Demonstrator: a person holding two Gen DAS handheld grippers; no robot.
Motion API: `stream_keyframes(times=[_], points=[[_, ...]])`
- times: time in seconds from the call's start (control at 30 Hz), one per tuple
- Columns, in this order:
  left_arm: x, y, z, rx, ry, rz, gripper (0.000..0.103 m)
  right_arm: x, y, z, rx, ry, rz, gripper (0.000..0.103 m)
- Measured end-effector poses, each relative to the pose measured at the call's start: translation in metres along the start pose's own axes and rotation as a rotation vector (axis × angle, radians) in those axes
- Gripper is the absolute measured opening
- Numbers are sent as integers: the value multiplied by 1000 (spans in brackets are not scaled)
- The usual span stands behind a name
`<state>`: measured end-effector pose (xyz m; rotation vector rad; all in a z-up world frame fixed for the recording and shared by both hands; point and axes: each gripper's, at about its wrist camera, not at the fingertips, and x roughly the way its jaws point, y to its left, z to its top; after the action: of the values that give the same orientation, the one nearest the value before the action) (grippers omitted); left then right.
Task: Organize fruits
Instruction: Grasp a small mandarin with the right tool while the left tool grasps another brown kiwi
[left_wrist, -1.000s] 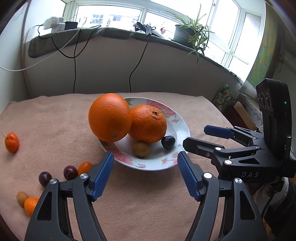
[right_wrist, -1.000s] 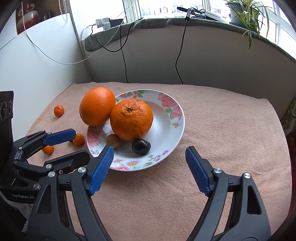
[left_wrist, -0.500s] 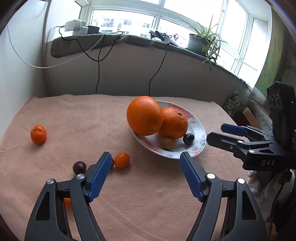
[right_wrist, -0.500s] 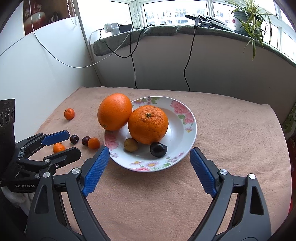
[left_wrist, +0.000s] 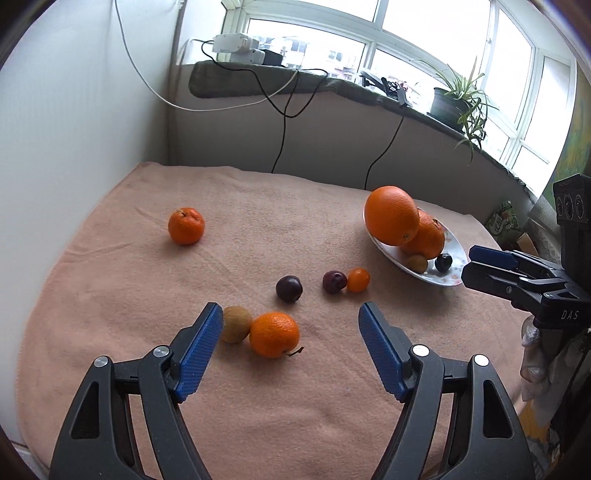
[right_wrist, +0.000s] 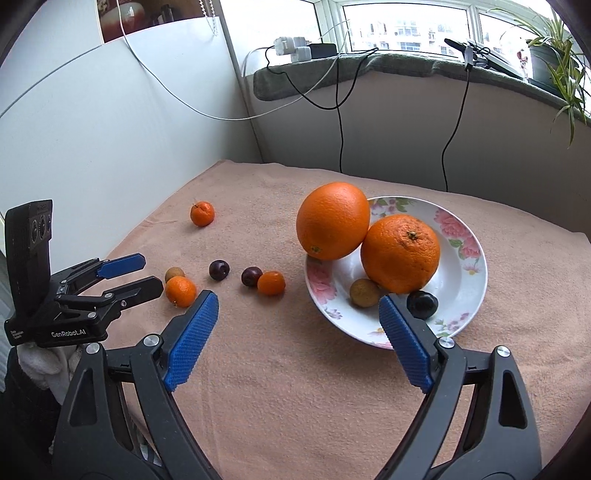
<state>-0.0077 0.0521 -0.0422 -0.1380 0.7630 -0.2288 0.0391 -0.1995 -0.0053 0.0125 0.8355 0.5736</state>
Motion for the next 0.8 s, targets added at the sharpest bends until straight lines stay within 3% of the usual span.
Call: stream_keyframes(times=[0.17,0.3,0.37,0.47,0.8], points=[[-1,31,-8,-79,16,5,61,17,24,0,-50,28,54,89],[6,48,-12,-130,43,-24,43,34,46,0,-100,66,98,76],[10,54,-14,-153,59,-41,40,43,56,-1,-123,84,122,72],[15,57,-17,-161,75,-59,39,56,72,-4,-154,117,158,63],[22,61,-14,-155,86,-68,37,92,114,-6,-274,178,188,61]])
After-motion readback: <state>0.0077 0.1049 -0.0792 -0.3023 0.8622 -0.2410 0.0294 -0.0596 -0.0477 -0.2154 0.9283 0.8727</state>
